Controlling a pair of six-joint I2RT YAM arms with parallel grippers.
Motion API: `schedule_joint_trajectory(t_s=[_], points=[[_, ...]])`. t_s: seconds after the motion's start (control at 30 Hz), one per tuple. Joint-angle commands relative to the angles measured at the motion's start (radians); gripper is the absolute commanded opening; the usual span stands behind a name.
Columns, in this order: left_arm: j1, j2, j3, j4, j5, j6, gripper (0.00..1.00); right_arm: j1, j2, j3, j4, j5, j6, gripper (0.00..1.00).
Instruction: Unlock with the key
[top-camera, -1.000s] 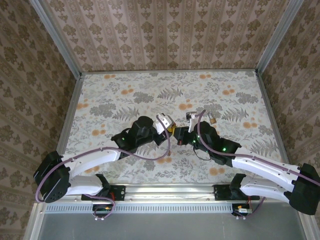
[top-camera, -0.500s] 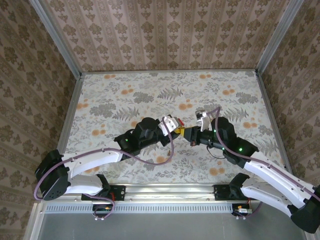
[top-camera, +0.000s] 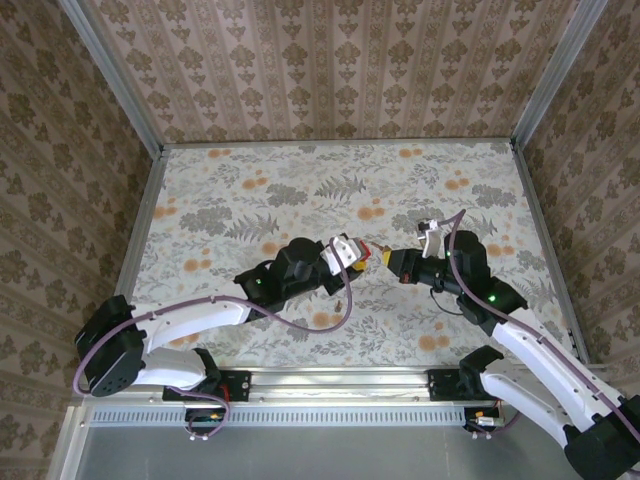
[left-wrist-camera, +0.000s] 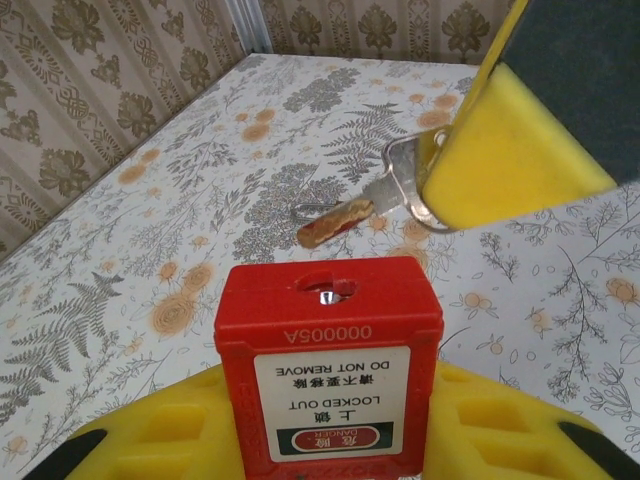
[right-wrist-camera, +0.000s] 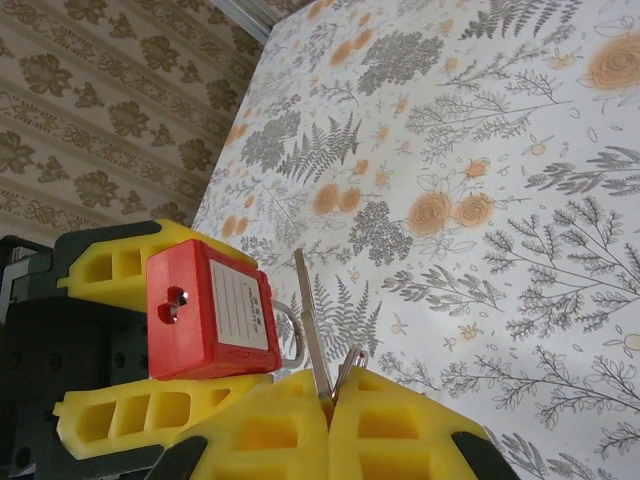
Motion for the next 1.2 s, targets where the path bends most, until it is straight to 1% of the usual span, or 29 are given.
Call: schedule_joint_trajectory(t_s=[0.0, 0.07, 0.13, 0.27, 0.4, 0.47, 0.53, 0.67, 0.77, 0.83, 0.93, 1.0, 1.07, 1.17], points=[[0.002, -0.014, -0.027, 0.046, -0.011, 0.003, 0.01, -0.016, -0.006, -0.012, -0.064, -0.03, -0.004, 0.0], [-0.004, -0.025, -0.031, 0.021, -0.014, 0.014, 0.01, -0.016, -0.001, 0.025, -0.149, -0.03, -0.026, 0.0], [-0.024, -0.032, -0.027, -0.024, -0.043, 0.047, 0.0, -0.015, 0.022, 0.087, -0.263, -0.05, -0.056, 0.0], [-0.069, -0.032, -0.019, -0.082, -0.099, 0.125, 0.0, -0.012, 0.034, 0.156, -0.421, -0.079, -0.099, 0.0], [-0.097, -0.012, 0.003, -0.142, -0.137, 0.185, 0.0, -0.013, 0.036, 0.225, -0.533, -0.095, -0.153, 0.0], [-0.119, 0.009, 0.024, -0.179, -0.179, 0.225, 0.0, -0.012, 0.047, 0.244, -0.548, -0.138, -0.164, 0.0], [-0.135, 0.023, 0.049, -0.223, -0.193, 0.253, 0.0, -0.012, 0.056, 0.247, -0.552, -0.172, -0.173, 0.0], [-0.141, 0.028, 0.087, -0.293, -0.158, 0.256, 0.0, 0.007, 0.055, 0.253, -0.576, -0.184, -0.2, 0.0], [-0.147, 0.038, 0.118, -0.333, -0.12, 0.245, 0.0, 0.062, 0.067, 0.265, -0.616, -0.139, -0.23, 0.0], [-0.147, 0.049, 0.138, -0.367, -0.105, 0.242, 0.0, 0.079, 0.064, 0.274, -0.634, -0.116, -0.236, 0.0], [-0.152, 0.063, 0.159, -0.406, -0.106, 0.246, 0.0, 0.084, 0.06, 0.278, -0.653, -0.083, -0.25, 0.0], [-0.153, 0.071, 0.17, -0.422, -0.105, 0.251, 0.0, 0.1, 0.059, 0.267, -0.627, -0.083, -0.238, 0.0], [-0.153, 0.081, 0.183, -0.434, -0.104, 0.255, 0.0, 0.123, 0.061, 0.27, -0.618, -0.04, -0.231, 0.0], [-0.163, 0.098, 0.199, -0.449, -0.122, 0.267, 0.0, 0.126, 0.061, 0.278, -0.617, -0.019, -0.233, 0.0]])
